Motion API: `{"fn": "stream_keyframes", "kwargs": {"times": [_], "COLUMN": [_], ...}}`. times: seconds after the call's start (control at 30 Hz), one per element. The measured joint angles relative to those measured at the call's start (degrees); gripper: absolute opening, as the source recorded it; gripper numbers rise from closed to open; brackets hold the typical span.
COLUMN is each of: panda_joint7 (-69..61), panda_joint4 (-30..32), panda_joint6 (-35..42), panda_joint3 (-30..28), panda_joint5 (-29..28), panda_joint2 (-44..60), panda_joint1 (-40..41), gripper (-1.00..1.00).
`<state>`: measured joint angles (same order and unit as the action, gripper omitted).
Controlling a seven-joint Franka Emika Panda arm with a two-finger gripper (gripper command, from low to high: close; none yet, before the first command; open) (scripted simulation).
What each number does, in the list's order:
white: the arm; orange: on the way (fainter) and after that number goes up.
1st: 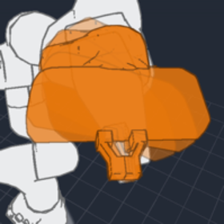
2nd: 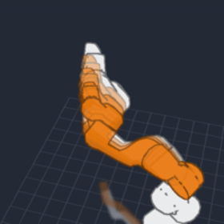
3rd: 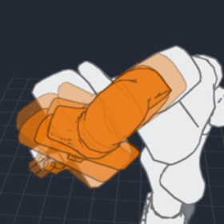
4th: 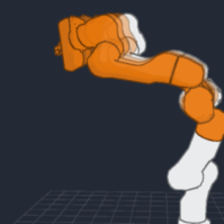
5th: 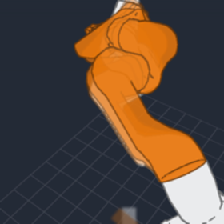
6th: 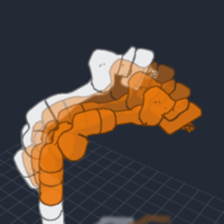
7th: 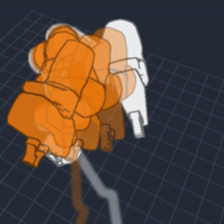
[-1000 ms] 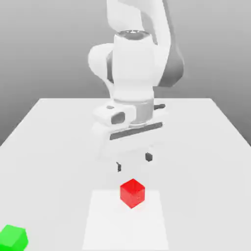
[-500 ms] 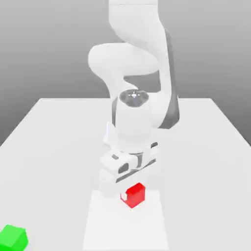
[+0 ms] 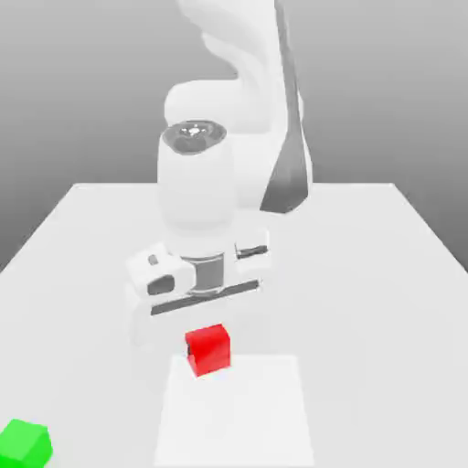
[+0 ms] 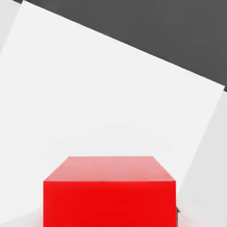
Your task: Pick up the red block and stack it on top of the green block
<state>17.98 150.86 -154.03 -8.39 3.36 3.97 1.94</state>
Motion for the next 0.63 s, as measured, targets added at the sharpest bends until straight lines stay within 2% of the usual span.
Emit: {"fn": "stream_keyframes", "kwargs": {"times": [0.37, 0.5, 0.53, 0.63], "panda_joint7": [13.5, 12.5, 12.1, 12.1], "panda_joint4": [-22.8, -25.2, -25.4, -25.4], "panda_joint6": [10.4, 5.7, 4.6, 4.6], "panda_joint3": [-8.4, -7.1, -6.7, -6.7], "panda_joint5": [5.2, 8.8, 9.5, 9.5], "panda_joint2": [12.7, 20.1, 21.4, 21.4], "panda_joint1": [8.2, 10.4, 10.8, 10.8], "gripper": [-1.00, -1.00, 1.00, 1.00]}}
